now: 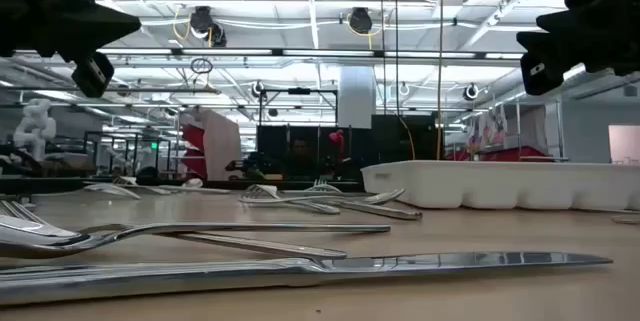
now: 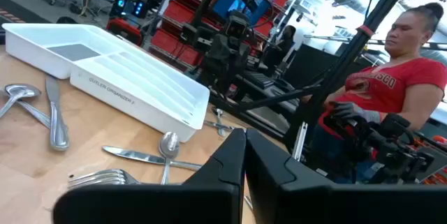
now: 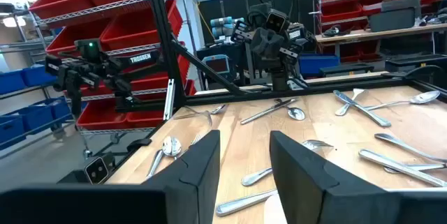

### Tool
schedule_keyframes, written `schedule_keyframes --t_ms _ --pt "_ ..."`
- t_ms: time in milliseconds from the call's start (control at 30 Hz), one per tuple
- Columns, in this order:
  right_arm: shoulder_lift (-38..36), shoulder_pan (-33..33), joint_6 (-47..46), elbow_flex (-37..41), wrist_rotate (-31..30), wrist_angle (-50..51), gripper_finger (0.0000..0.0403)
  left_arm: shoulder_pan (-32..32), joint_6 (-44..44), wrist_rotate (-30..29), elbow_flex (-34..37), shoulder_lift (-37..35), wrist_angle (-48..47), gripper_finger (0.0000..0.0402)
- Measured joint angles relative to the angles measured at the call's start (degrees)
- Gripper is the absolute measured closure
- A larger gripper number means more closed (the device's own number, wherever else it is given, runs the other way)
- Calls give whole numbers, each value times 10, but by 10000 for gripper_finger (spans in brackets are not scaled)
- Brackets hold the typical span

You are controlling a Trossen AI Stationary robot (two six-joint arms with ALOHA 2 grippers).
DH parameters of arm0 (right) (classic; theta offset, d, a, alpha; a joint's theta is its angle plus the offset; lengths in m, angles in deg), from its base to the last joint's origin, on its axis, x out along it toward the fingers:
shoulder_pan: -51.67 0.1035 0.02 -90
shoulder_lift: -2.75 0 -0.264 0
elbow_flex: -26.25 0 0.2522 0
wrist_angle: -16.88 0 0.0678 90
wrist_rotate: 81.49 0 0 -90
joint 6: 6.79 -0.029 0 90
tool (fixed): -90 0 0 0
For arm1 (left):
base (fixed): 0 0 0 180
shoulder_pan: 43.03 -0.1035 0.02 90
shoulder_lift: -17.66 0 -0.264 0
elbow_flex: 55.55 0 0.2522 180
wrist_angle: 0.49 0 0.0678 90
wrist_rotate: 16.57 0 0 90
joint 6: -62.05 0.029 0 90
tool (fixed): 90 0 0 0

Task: Sort silverware

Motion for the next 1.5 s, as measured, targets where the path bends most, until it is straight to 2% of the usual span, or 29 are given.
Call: schedule_keyframes --t_ms 1367,1500 --pt "0 0 0 0 0 0 287 0 0 0 0 0 0 386" --pt "1 0 -6 0 0 -30 287 0 0 0 0 0 0 386"
